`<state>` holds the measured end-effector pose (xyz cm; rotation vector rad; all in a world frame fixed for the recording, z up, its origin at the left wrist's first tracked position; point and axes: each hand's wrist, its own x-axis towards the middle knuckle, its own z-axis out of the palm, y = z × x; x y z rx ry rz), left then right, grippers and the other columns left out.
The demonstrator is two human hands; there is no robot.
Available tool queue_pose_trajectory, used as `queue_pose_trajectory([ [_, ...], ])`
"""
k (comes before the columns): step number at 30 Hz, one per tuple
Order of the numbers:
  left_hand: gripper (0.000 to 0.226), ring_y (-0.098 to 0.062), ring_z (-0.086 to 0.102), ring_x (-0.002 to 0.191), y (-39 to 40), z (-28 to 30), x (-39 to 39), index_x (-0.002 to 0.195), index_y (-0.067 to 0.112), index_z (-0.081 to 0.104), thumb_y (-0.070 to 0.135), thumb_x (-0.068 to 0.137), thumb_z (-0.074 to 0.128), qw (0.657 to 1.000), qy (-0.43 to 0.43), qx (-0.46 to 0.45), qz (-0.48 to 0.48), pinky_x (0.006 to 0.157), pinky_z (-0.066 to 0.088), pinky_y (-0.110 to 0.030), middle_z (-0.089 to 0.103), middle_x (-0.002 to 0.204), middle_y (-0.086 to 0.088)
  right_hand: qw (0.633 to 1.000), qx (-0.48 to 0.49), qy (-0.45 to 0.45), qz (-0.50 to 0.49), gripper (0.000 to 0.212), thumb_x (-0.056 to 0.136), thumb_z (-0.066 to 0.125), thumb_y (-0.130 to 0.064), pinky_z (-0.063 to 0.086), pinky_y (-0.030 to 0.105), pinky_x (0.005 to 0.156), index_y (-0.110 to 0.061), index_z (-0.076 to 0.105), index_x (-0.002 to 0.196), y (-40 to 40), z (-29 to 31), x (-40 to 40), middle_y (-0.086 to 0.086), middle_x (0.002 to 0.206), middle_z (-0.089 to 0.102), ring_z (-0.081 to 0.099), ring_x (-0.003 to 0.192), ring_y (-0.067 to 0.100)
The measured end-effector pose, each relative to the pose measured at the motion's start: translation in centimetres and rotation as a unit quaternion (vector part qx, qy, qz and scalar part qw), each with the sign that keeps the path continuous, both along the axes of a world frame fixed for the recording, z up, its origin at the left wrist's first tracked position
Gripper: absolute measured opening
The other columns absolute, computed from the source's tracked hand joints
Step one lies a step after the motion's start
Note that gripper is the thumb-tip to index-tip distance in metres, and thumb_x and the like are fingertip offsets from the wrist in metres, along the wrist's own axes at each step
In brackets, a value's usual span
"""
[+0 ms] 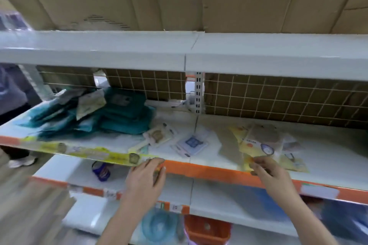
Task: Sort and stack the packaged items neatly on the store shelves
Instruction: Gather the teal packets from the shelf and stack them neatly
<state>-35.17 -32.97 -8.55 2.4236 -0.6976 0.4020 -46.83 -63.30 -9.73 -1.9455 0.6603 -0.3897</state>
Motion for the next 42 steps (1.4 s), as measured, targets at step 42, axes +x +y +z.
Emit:
queue_pose_trajectory([
  [42, 0.036, -0.033, 0.056, 0.108, 28.1, 2.0, 36.8, 0.114, 0.016, 0.063, 0.043, 0.091, 0.053, 0.958, 0.081, 0.030, 0.273, 0.085, 0.042, -0.038, 0.064, 0.115, -0.010, 0.955, -0.228, -0.005, 0.192, 0.037, 0.088, 0.055, -0.050, 0.044, 0.026, 0.076, -0.024, 0.061, 0.114, 33.7, 4.8, 42.5, -0.011, 0.107, 0.058, 0.054, 0.097, 0.006],
])
